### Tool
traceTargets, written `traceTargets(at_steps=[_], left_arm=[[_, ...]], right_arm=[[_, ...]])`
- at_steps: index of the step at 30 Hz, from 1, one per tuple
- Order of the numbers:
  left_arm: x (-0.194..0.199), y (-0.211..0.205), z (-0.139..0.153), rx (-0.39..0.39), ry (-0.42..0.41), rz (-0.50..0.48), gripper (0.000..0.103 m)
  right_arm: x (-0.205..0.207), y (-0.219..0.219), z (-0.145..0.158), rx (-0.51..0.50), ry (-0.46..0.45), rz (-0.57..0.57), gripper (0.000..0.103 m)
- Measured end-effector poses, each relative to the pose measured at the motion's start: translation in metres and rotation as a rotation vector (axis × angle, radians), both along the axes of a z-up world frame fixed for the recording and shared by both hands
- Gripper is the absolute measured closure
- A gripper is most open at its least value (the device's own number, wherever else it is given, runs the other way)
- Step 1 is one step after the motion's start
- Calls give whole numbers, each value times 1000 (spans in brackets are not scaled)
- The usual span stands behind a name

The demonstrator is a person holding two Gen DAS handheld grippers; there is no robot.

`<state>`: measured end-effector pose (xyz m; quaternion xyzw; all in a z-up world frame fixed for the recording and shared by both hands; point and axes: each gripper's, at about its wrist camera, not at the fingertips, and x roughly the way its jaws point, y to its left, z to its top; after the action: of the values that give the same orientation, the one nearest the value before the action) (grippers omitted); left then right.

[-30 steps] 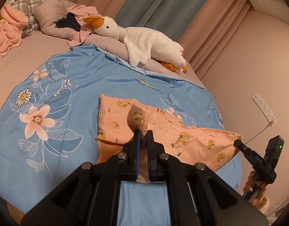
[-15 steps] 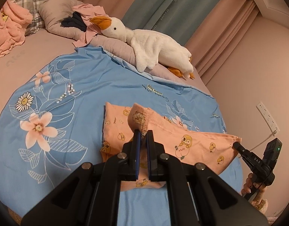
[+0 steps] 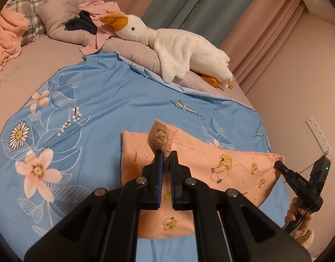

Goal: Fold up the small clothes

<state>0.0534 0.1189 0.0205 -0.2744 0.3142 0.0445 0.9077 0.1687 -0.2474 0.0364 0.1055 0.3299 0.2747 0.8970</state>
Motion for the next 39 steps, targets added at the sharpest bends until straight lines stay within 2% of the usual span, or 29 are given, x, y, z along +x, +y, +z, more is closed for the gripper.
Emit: traceTargets(at_steps=[11, 19, 26, 39], left_arm=[[56, 16, -21, 11, 67, 12, 98], [92, 26, -40, 20, 119, 13, 98], [118, 33, -54, 26, 153, 12, 98], [152, 45, -91, 26, 236, 17, 97]], right_arm=[[51, 17, -17, -47, 45, -6, 98], [81, 25, -32, -45, 86, -23, 98], [102, 28, -46, -35, 125, -44, 99], [138, 43, -85, -114, 210, -66, 99]])
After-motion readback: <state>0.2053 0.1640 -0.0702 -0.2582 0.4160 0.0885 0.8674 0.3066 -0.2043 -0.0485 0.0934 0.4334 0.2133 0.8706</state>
